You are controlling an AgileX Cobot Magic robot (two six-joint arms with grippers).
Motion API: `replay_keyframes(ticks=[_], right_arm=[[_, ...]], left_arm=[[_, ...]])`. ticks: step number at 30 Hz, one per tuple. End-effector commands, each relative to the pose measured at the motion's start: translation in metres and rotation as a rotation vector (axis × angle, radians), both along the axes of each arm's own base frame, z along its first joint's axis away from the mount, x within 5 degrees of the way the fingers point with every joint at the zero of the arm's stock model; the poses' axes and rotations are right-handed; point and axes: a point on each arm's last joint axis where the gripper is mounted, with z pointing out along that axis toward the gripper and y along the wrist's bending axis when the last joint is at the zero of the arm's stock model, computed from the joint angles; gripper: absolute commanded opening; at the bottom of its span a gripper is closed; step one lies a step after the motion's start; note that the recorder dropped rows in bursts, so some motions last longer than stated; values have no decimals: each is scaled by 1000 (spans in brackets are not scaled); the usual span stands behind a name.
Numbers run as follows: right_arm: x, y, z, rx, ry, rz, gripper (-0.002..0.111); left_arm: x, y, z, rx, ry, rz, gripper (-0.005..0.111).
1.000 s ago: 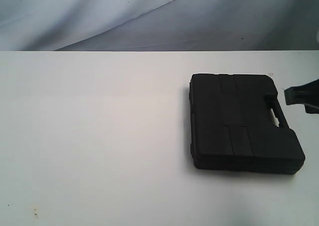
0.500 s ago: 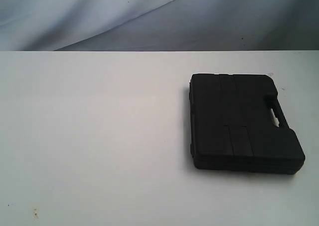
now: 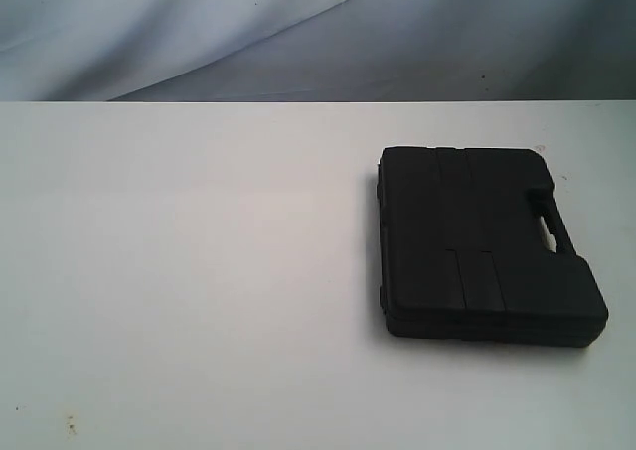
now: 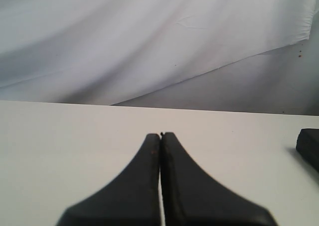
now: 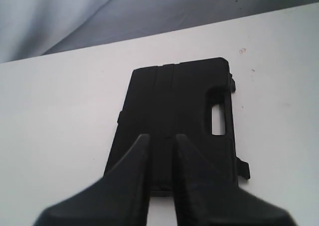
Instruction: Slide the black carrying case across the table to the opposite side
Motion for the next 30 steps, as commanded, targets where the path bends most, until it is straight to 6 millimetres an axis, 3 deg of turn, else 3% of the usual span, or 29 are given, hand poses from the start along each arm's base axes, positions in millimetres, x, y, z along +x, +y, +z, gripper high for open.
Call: replay_keyframes(ticks=[1, 4, 11, 30], right_arm=[[-14, -5, -8, 31, -50, 6, 8], [-21, -8, -22, 42, -65, 9, 0], [-31, -11, -46, 84, -193, 26, 0], [-13, -12, -93, 51, -370, -89, 0]], left_arm=[[0, 0, -1, -3, -3, 5, 1], [0, 0, -1, -3, -3, 5, 1], [0, 0, -1, -3, -3, 5, 1], [0, 0, -1, -3, -3, 5, 1]])
